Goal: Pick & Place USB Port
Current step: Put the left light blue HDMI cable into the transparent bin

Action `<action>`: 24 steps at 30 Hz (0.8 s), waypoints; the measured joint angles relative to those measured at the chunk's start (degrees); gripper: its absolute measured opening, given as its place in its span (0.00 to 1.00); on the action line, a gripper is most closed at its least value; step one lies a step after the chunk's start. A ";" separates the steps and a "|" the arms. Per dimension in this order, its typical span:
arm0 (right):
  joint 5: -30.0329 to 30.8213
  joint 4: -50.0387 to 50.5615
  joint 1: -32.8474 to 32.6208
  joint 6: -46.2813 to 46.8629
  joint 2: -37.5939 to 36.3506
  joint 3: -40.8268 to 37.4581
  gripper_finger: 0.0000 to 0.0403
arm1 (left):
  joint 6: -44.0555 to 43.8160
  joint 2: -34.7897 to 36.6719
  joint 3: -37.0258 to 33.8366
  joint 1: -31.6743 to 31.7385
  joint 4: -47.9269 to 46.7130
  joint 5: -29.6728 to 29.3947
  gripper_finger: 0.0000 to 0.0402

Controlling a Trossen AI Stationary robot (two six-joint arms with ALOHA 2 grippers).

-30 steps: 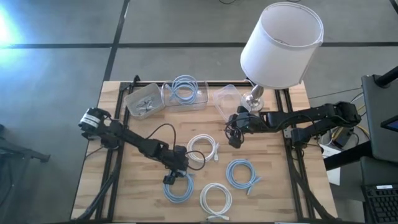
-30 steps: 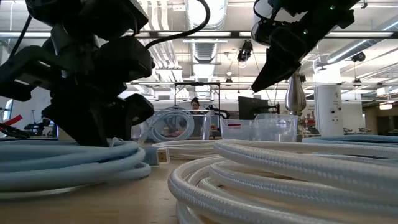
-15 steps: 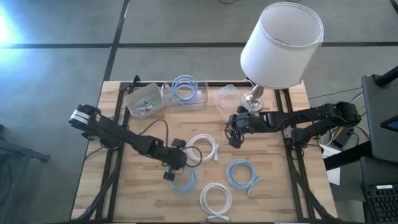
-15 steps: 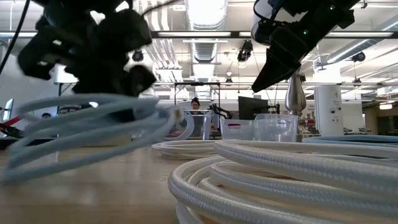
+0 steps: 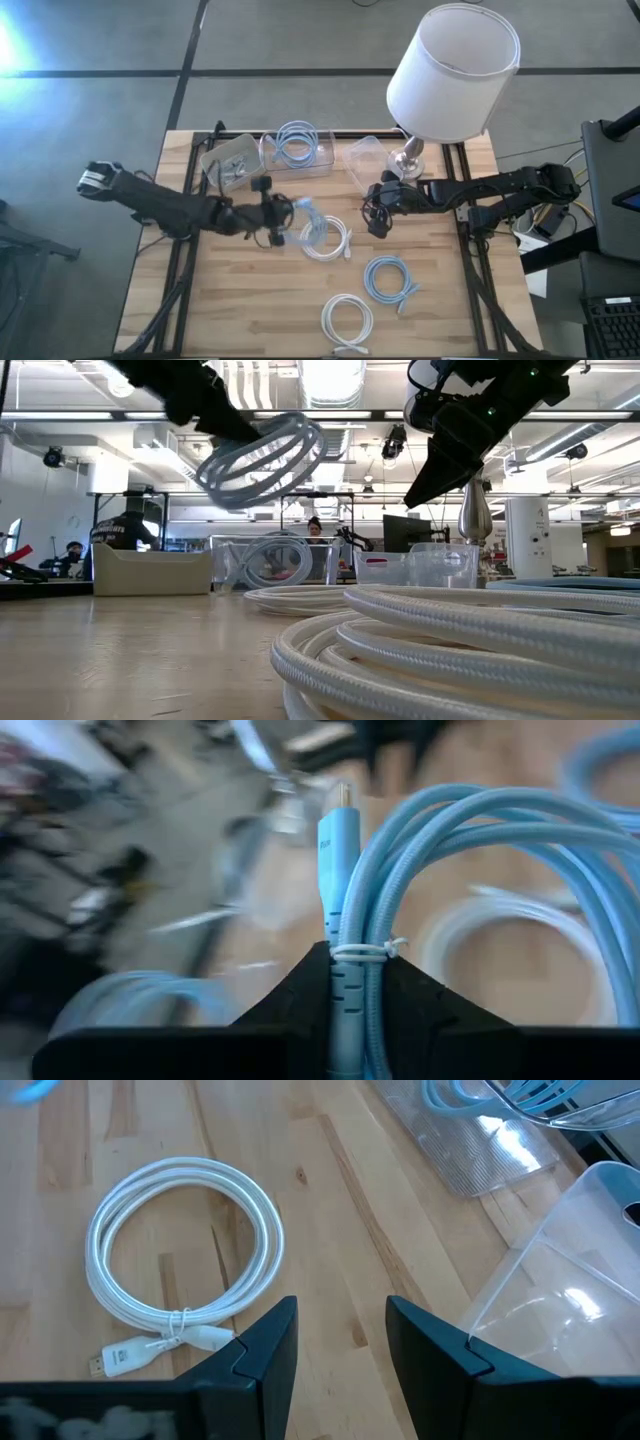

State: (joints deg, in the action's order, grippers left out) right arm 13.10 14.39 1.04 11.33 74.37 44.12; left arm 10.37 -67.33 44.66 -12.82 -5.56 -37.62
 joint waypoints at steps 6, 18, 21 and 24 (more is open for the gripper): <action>0.00 -0.02 0.00 0.00 0.00 0.00 0.37 | 5.39 2.13 0.00 5.05 7.57 -5.35 0.16; 0.09 -0.18 0.00 -0.03 0.00 0.00 0.37 | 9.03 -5.18 0.07 18.83 17.85 -1.84 0.17; 0.13 -0.17 0.00 -1.41 0.00 0.00 0.37 | 10.70 -7.96 0.07 21.41 23.71 -1.30 0.17; 0.12 -0.19 0.00 -2.26 0.00 0.00 0.37 | 13.24 -10.90 0.55 23.69 28.75 -0.87 0.17</action>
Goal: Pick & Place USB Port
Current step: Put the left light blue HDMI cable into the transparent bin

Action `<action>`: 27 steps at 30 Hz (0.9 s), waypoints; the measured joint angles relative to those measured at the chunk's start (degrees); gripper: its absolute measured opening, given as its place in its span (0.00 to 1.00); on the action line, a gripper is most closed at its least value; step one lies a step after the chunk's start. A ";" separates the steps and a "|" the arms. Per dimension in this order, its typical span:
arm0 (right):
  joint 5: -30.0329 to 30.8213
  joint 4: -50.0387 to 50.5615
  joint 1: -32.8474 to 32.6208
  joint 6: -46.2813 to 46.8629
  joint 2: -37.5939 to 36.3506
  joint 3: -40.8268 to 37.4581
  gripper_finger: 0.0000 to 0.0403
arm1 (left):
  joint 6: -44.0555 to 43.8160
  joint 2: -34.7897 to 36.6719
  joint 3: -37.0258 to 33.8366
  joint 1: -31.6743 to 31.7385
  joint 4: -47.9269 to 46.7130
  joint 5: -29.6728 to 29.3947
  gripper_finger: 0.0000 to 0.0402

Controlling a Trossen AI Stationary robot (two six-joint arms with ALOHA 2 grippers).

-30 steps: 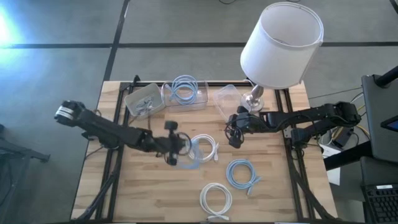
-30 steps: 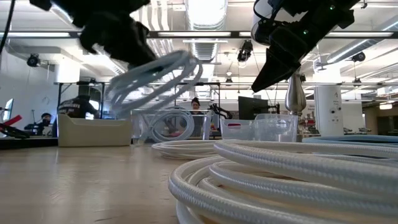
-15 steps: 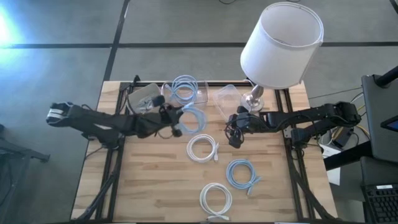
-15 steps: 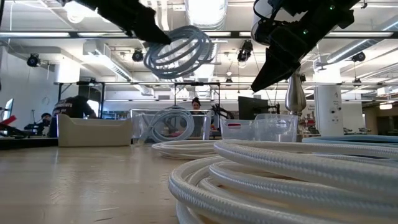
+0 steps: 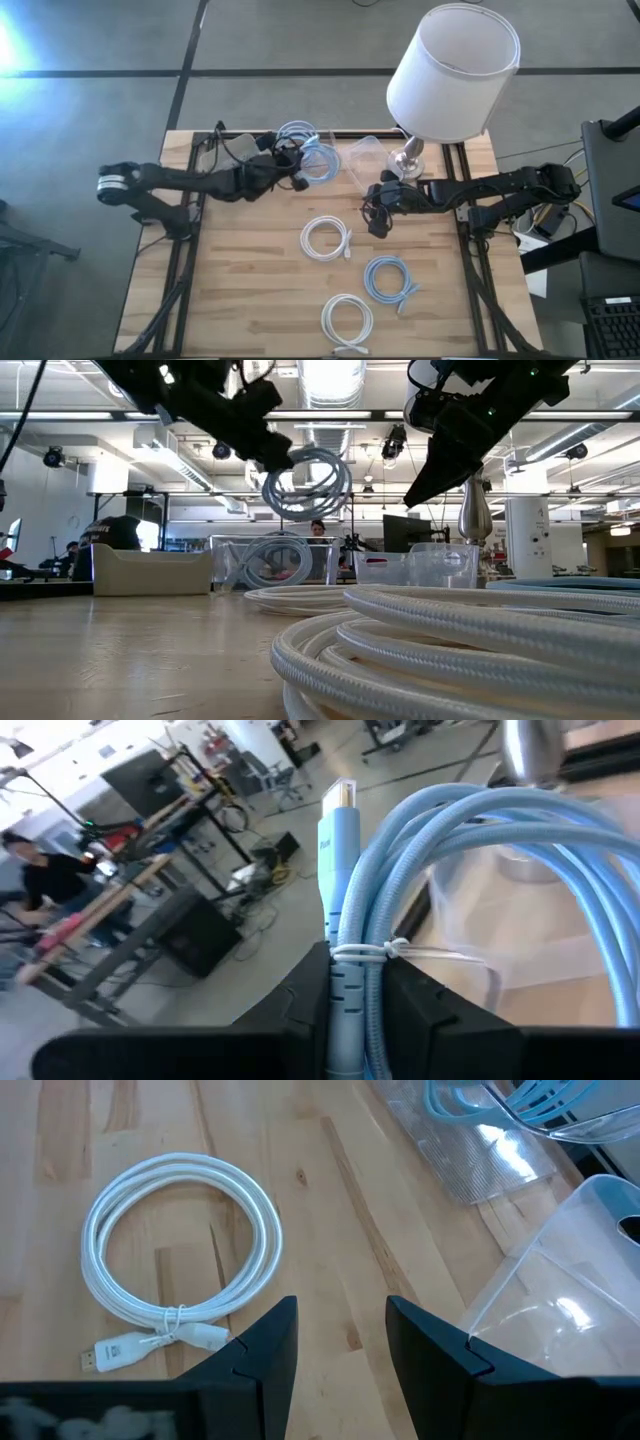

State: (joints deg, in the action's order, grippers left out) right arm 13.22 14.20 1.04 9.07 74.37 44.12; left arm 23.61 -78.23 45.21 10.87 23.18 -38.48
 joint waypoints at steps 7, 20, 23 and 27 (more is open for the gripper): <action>-0.03 0.04 0.00 -0.05 0.00 0.00 0.37 | 4.19 -5.44 2.61 5.80 2.64 -2.80 0.17; -0.14 0.15 0.00 -0.07 0.00 -0.42 0.37 | 2.70 -7.17 3.28 13.83 -4.27 -5.19 0.17; -0.14 0.15 0.00 -0.08 0.00 -0.44 0.37 | 1.44 -8.20 3.23 14.42 -8.09 -2.24 0.17; -0.14 0.13 0.02 -0.07 0.00 -0.44 0.37 | 1.33 -9.40 3.23 14.80 -9.71 -2.03 0.17</action>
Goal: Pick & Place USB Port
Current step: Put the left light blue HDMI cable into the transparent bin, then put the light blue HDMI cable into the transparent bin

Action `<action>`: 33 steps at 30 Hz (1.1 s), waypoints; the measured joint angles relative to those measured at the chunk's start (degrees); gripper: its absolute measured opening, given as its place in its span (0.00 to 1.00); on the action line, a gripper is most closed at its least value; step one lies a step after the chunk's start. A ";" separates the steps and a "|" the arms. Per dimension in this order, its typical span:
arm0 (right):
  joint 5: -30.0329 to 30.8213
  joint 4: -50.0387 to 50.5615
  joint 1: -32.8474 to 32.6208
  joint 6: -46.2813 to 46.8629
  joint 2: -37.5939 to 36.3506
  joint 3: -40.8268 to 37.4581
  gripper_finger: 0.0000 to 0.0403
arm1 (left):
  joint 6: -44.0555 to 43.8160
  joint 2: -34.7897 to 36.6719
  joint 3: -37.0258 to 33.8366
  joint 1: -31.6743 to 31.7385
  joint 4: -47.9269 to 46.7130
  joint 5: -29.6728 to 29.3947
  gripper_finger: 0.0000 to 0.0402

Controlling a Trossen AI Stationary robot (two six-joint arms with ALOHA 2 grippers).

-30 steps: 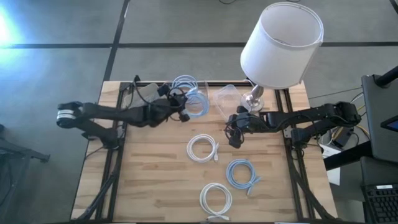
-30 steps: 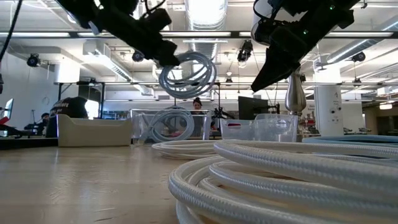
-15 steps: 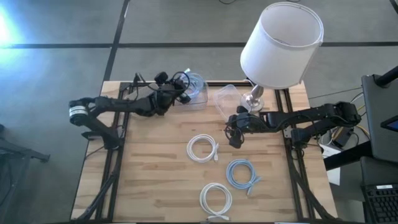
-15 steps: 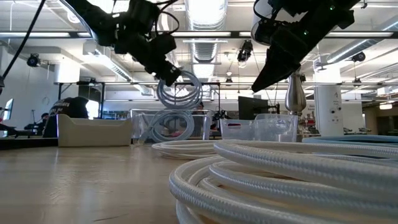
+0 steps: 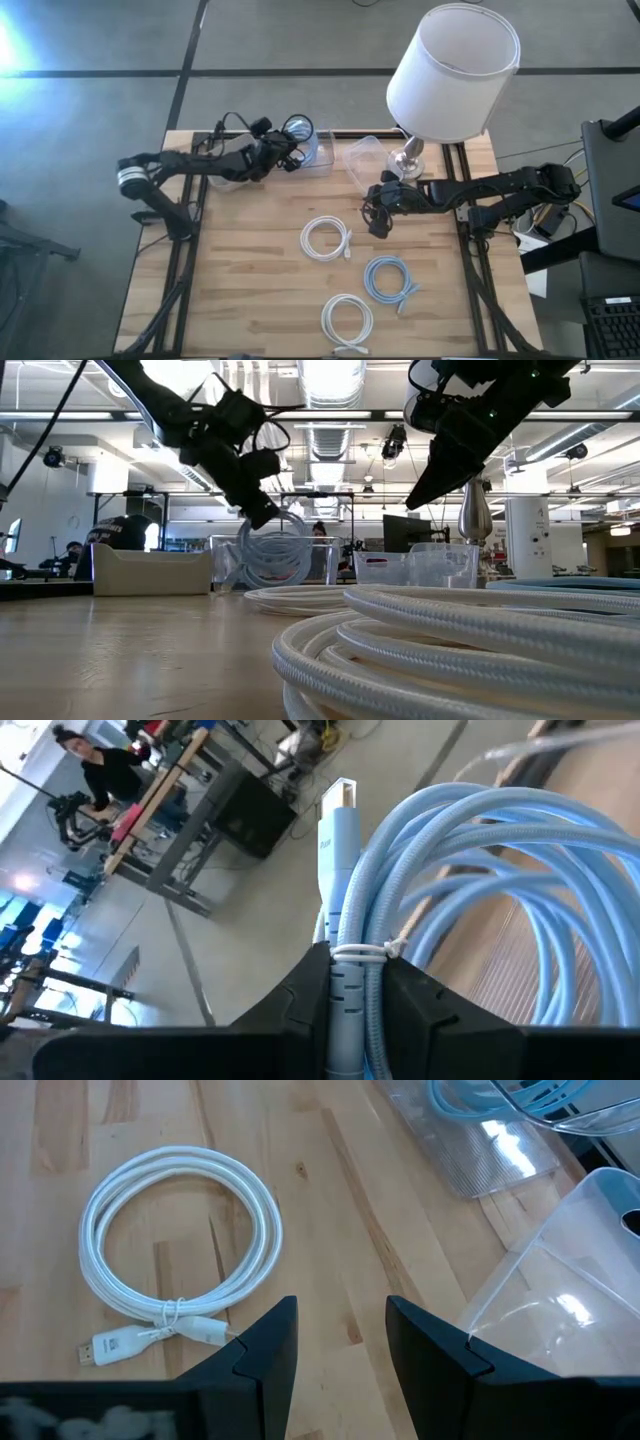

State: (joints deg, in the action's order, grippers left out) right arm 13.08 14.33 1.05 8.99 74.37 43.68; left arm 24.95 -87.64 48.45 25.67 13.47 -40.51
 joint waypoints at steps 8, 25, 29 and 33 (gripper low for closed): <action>0.00 0.00 -0.01 -0.01 0.00 0.00 0.37 | 0.27 -1.91 0.00 0.20 -1.86 0.66 0.18; 0.02 0.00 -0.02 0.00 0.00 0.00 0.37 | 0.12 -2.32 0.28 0.26 -5.64 -3.91 0.48; 0.00 0.00 -0.02 0.00 0.00 0.00 0.37 | 2.27 -2.27 0.93 0.25 -7.45 -9.18 0.55; -0.40 0.37 -0.03 0.15 0.00 0.00 0.37 | 2.78 -2.27 2.28 -0.63 -12.52 -9.57 0.60</action>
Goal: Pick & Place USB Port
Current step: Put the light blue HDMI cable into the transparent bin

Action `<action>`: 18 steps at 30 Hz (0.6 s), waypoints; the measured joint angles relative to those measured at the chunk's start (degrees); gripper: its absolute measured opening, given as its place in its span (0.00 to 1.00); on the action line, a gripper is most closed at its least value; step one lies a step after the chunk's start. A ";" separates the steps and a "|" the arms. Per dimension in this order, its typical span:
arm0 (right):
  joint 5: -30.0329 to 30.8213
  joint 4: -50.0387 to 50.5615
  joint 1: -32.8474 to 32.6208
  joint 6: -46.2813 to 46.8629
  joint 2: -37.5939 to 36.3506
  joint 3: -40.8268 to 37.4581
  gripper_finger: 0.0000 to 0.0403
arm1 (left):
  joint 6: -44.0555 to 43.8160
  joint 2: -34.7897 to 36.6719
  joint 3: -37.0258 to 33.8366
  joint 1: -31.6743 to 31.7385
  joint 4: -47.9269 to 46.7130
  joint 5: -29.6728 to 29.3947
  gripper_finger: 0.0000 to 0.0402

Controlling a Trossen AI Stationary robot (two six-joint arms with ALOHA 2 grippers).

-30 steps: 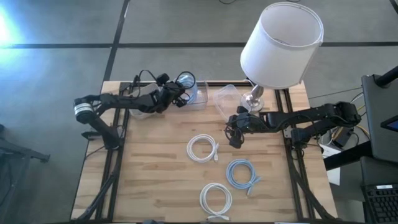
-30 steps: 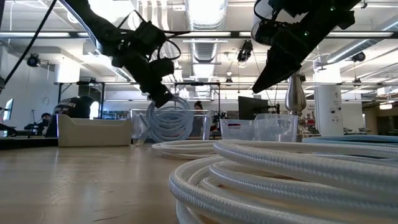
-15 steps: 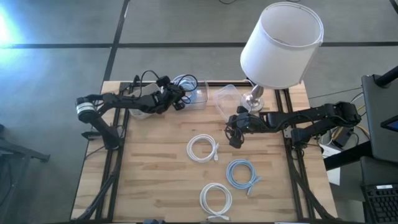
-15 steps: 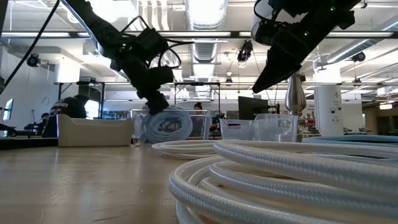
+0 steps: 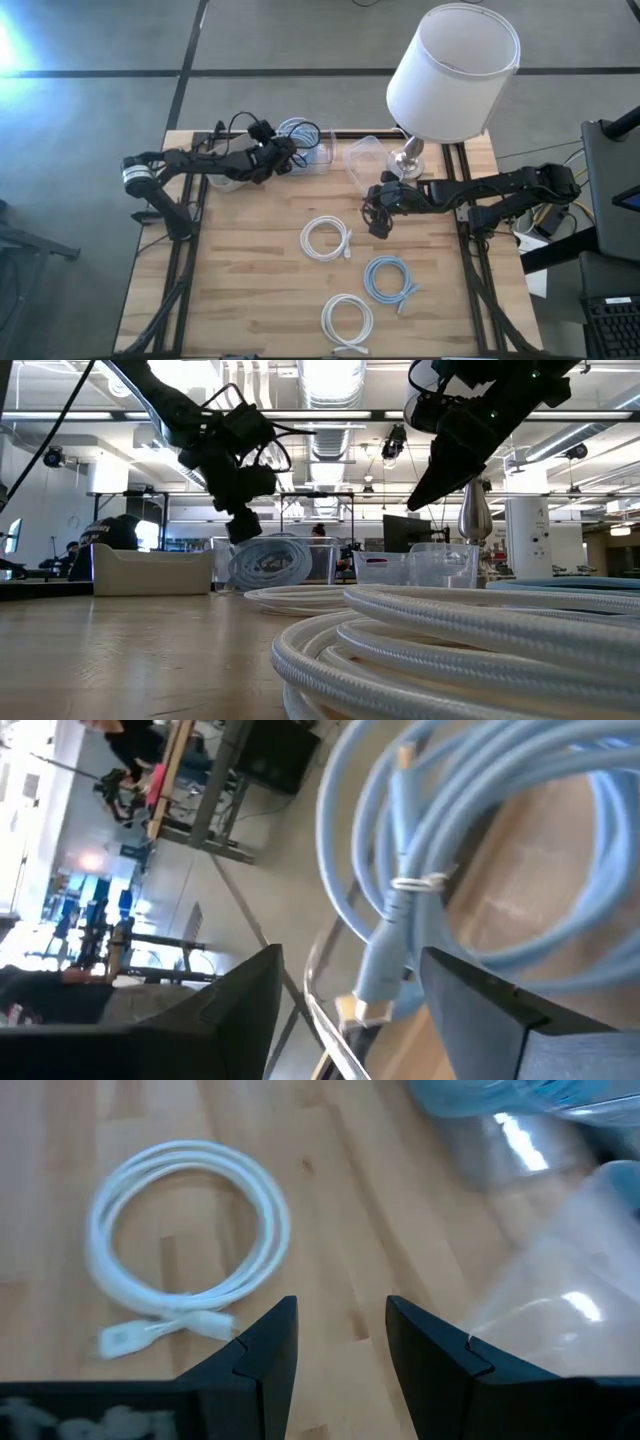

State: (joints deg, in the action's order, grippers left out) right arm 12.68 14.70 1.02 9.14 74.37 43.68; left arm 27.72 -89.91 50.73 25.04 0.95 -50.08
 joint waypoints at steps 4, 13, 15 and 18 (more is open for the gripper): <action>-6.35 0.38 -0.07 -0.17 0.00 0.00 0.37 | -0.15 0.00 1.76 -1.36 -5.10 0.01 0.62; -11.07 4.09 -4.43 -0.13 0.00 0.00 0.35 | 0.18 4.79 5.04 -4.99 -6.34 2.34 0.62; -11.19 5.11 -5.71 1.13 0.00 0.00 0.34 | -0.88 7.47 5.35 -5.60 -6.53 7.28 0.62; -11.29 7.05 -7.57 4.35 0.00 0.00 0.34 | -4.97 11.92 5.32 -5.92 -7.06 16.69 0.62</action>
State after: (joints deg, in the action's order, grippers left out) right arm 1.39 21.75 -6.55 13.49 74.37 43.68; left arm 22.75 -77.98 56.05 19.11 -6.11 -33.39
